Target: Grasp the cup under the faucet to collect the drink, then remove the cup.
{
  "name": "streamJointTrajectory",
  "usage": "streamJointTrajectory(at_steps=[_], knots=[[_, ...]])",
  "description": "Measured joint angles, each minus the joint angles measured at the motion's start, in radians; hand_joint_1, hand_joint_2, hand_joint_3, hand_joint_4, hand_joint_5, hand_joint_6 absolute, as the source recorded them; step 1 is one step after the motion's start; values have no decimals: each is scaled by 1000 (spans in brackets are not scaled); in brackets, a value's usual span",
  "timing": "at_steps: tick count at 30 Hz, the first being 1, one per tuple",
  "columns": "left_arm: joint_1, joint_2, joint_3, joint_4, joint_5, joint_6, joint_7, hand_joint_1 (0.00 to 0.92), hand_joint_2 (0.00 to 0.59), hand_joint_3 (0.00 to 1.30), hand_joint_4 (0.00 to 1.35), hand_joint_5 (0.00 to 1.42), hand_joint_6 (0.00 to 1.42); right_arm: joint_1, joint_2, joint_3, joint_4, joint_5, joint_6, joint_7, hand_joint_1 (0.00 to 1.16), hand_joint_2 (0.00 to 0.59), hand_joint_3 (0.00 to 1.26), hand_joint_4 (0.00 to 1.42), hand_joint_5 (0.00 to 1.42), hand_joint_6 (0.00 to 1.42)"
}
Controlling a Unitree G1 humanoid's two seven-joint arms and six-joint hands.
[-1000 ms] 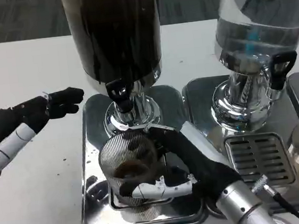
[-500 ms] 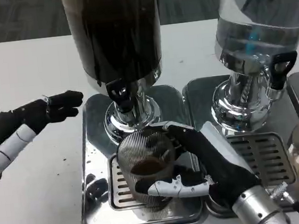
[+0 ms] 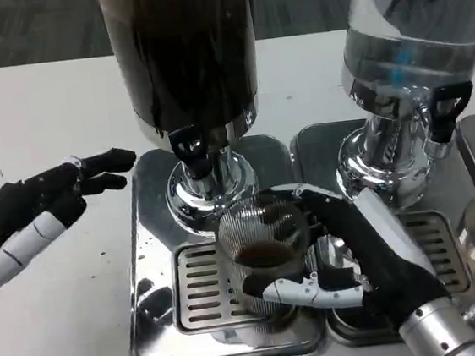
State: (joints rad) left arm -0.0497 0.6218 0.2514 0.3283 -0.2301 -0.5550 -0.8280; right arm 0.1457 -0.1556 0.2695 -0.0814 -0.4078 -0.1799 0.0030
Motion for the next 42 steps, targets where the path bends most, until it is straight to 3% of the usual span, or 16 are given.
streamJointTrajectory(at_steps=[5,21,29,34,42], knots=[[12,0,0,12,7,-54,13,0,140,218,145,205,160,19,-6,-24,-44,2,3,0,770,212,410,457,542,562],[94,11,0,85,180,-367,140,0,137,154,30,73,110,96,-13,-63,-170,20,35,19,768,213,424,465,549,568],[129,51,-14,107,261,-511,197,0,125,32,0,0,17,109,-16,-78,-205,26,46,36,760,228,424,473,550,574],[136,110,6,113,397,-598,263,0,119,0,0,0,0,116,-23,-90,-217,40,48,52,758,229,432,473,558,579],[159,166,19,113,582,-670,400,0,102,0,0,0,0,119,-39,-105,-246,53,56,70,758,229,432,473,559,579]])
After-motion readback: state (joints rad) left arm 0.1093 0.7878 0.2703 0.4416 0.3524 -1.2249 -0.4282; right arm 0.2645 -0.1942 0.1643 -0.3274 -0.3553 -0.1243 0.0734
